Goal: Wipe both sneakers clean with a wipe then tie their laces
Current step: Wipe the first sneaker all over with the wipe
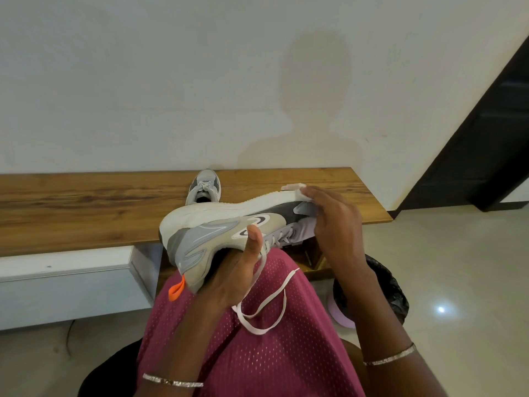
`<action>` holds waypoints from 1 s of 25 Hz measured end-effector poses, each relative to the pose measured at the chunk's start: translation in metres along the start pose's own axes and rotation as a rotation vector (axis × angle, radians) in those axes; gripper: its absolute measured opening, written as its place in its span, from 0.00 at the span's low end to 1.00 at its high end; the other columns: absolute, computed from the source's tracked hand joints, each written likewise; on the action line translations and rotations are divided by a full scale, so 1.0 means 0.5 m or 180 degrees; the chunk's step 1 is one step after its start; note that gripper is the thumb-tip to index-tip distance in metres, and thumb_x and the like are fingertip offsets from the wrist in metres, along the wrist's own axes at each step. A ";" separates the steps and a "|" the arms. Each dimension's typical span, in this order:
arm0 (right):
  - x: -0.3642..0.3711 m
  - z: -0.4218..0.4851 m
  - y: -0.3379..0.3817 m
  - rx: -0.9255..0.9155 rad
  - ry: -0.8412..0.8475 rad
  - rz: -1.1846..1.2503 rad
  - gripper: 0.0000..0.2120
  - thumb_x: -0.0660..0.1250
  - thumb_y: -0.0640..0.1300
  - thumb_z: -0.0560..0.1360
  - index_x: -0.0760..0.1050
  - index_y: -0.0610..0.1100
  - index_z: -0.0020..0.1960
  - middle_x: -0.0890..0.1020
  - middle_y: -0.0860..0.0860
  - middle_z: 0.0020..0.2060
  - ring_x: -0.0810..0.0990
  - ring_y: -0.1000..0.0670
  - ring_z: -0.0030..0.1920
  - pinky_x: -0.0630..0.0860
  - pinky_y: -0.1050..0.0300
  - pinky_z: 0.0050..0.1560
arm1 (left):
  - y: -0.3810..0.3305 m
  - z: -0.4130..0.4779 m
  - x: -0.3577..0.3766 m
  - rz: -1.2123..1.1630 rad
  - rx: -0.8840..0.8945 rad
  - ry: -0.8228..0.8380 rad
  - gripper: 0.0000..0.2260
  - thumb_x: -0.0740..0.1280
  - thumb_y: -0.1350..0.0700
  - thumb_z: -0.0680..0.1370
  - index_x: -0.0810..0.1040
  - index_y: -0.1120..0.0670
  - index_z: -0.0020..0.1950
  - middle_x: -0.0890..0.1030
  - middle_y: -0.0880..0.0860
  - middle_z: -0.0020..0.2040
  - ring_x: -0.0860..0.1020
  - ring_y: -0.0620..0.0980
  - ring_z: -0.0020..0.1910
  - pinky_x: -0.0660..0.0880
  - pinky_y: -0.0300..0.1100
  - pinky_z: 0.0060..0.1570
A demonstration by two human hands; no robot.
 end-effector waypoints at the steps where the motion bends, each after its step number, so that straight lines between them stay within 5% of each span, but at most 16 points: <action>1: -0.004 -0.001 -0.004 0.0110 -0.0061 -0.0023 0.21 0.66 0.23 0.71 0.81 0.38 0.61 0.83 0.42 0.58 0.82 0.43 0.59 0.80 0.47 0.58 | 0.002 0.000 0.002 -0.0003 0.0006 0.0023 0.34 0.41 0.13 0.56 0.63 0.40 0.38 0.65 0.40 0.36 0.71 0.25 0.29 0.68 0.19 0.44; 5: 0.009 -0.009 0.049 0.0110 0.0055 -0.0011 0.18 0.68 0.25 0.71 0.82 0.36 0.59 0.83 0.41 0.57 0.82 0.43 0.58 0.80 0.52 0.57 | 0.004 0.001 0.015 0.0141 -0.0050 0.0024 0.45 0.39 0.15 0.59 0.72 0.54 0.35 0.72 0.41 0.25 0.74 0.33 0.28 0.75 0.32 0.45; 8: 0.029 -0.014 0.105 -0.0264 0.0553 0.0218 0.16 0.73 0.32 0.71 0.83 0.40 0.58 0.85 0.45 0.56 0.83 0.46 0.57 0.80 0.49 0.59 | 0.005 -0.001 0.023 0.0085 0.0119 0.0026 0.49 0.40 0.15 0.62 0.80 0.50 0.53 0.81 0.39 0.47 0.79 0.39 0.53 0.72 0.32 0.62; 9: 0.030 -0.012 0.110 -0.0403 0.0607 0.0313 0.14 0.73 0.33 0.71 0.83 0.41 0.57 0.85 0.45 0.55 0.83 0.46 0.56 0.80 0.47 0.58 | 0.009 -0.001 0.020 0.0113 0.0111 0.0009 0.49 0.39 0.15 0.62 0.81 0.49 0.54 0.80 0.40 0.43 0.80 0.42 0.52 0.74 0.39 0.62; 10: 0.027 -0.008 0.105 -0.0489 0.0599 0.0406 0.13 0.71 0.34 0.72 0.83 0.41 0.56 0.85 0.45 0.54 0.84 0.46 0.55 0.80 0.44 0.59 | 0.008 -0.003 0.018 0.0174 0.0053 0.0021 0.48 0.39 0.15 0.60 0.82 0.49 0.43 0.75 0.43 0.33 0.80 0.44 0.40 0.77 0.42 0.52; 11: 0.023 -0.003 0.093 -0.0492 0.0575 0.0458 0.12 0.67 0.34 0.74 0.84 0.41 0.55 0.85 0.45 0.54 0.83 0.46 0.56 0.78 0.42 0.62 | 0.006 -0.005 0.016 0.0242 -0.0023 0.0039 0.43 0.38 0.14 0.58 0.74 0.48 0.31 0.69 0.46 0.25 0.73 0.45 0.28 0.74 0.38 0.39; 13: 0.008 0.002 0.054 -0.0312 0.0469 0.0329 0.14 0.62 0.34 0.76 0.83 0.40 0.56 0.85 0.45 0.55 0.82 0.46 0.58 0.71 0.42 0.69 | -0.004 -0.007 0.012 0.0249 -0.0117 0.0029 0.41 0.38 0.13 0.55 0.64 0.50 0.25 0.63 0.46 0.20 0.63 0.41 0.22 0.67 0.31 0.29; 16: -0.018 0.003 -0.008 0.0128 0.0064 -0.0148 0.19 0.65 0.24 0.71 0.84 0.41 0.55 0.86 0.45 0.52 0.81 0.43 0.55 0.75 0.52 0.58 | 0.001 -0.004 0.007 0.0099 -0.0098 -0.0065 0.49 0.40 0.12 0.54 0.69 0.59 0.30 0.64 0.48 0.22 0.65 0.42 0.23 0.69 0.29 0.31; 20: -0.012 -0.002 0.010 0.0313 0.0100 -0.0179 0.16 0.67 0.26 0.73 0.84 0.41 0.55 0.86 0.45 0.51 0.80 0.41 0.55 0.63 0.70 0.50 | -0.005 -0.003 0.008 0.0127 -0.0029 -0.0092 0.38 0.40 0.13 0.55 0.65 0.46 0.33 0.66 0.49 0.27 0.70 0.37 0.26 0.70 0.22 0.37; 25: 0.011 -0.018 0.131 -0.0215 0.0781 0.0859 0.14 0.65 0.32 0.77 0.85 0.46 0.54 0.86 0.52 0.50 0.80 0.52 0.53 0.75 0.59 0.51 | -0.010 -0.010 0.010 0.0315 0.0040 0.0061 0.37 0.39 0.15 0.59 0.65 0.46 0.25 0.70 0.44 0.22 0.72 0.36 0.25 0.69 0.25 0.37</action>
Point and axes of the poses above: each hand's wrist, its own z-axis towards the middle knuckle, its own x-axis out of the palm, y = z × x, the point moved 4 cm from there along z, towards the middle knuckle
